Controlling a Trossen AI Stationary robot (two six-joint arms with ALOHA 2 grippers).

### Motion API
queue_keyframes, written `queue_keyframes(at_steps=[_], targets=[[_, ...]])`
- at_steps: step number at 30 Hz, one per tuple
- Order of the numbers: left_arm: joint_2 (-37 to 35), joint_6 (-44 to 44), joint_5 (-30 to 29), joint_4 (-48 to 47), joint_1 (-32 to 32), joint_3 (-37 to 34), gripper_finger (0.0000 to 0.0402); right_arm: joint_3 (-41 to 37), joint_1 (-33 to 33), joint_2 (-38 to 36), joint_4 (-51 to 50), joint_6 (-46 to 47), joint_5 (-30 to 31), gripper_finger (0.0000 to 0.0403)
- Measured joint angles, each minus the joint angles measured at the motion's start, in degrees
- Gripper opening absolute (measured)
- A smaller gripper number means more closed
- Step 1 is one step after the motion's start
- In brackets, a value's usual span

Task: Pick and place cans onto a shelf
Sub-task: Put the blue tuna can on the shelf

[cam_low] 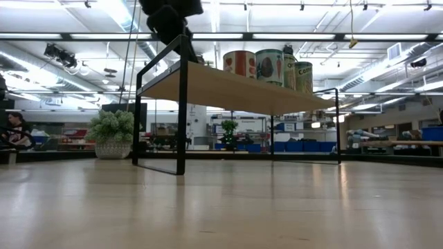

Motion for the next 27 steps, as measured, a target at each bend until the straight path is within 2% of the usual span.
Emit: queue_keyframes(at_steps=[4,9,15,20,27], targets=[[-0.41,-1.39,1.60,-4.16,2.47,-0.03,0.0255,0.01,0.00,0.00,-0.02,-0.09,0.01,0.0348],[-0.39,-6.63,7.18,-5.06,4.40,0.07,0.0244,0.01,0.00,0.00,0.22,-0.48,0.11,0.0348],[0.03,-7.08,8.75,-8.99,4.23,4.99,0.0238,0.01,-0.14,0.00,0.50,-0.51,0.92,0.0348],[0.82,-0.39,8.17,-12.28,1.62,6.49,0.0238,0.01,-0.17,0.00,0.63,-0.50,0.92,0.0348],[2.91,16.88,-1.15,-13.24,-3.62,6.55,0.0238,0.01,-0.07,-0.02,1.26,-0.07,1.60,0.0348]])
